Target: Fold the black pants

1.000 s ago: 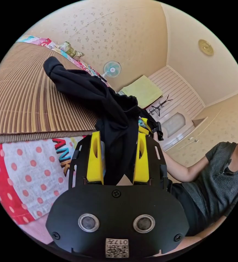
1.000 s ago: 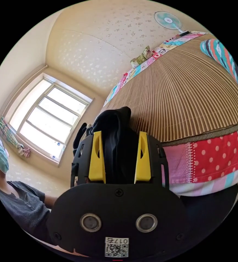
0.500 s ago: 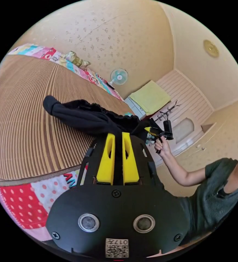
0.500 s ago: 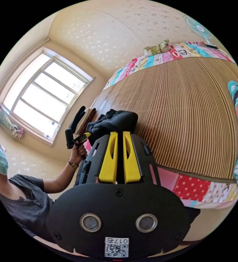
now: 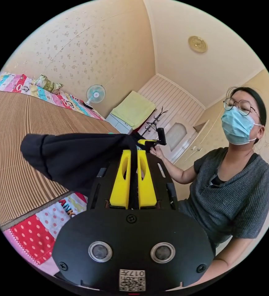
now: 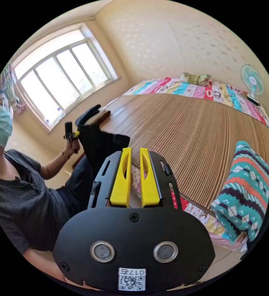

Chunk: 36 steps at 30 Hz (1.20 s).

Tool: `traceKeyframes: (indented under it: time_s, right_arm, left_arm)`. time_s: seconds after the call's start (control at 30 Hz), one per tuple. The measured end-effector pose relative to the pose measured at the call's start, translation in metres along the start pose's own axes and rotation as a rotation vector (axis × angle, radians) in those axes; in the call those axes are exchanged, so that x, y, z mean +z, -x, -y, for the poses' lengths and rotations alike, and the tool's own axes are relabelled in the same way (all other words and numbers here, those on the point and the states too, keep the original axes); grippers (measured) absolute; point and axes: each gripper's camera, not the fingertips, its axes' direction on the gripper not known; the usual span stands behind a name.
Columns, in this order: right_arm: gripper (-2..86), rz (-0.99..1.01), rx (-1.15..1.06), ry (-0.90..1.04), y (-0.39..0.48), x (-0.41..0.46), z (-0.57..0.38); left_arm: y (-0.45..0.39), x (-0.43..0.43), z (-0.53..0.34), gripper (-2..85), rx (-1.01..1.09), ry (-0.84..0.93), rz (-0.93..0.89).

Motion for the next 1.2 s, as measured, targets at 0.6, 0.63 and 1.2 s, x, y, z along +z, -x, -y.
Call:
traceKeyframes:
  time_s: [0.6, 0.63, 1.2]
  right_arm:
    - [3.4, 0.306, 0.186, 0.078, 0.075, 0.194, -0.022]
    - [3.1, 0.341, 0.160, 0.022, 0.076, 0.167, -0.021]
    - [4.2, -0.825, 0.133, -0.193, 0.050, -0.057, 0.338]
  left_arm:
    - [-0.005, -0.032, -0.003, 3.7, -0.142, -0.239, -0.082]
    - [-0.011, -0.037, 0.000, 3.6, -0.114, -0.233, -0.113]
    - [0.067, -0.019, 0.467, 7.2, -0.050, -0.069, 0.161]
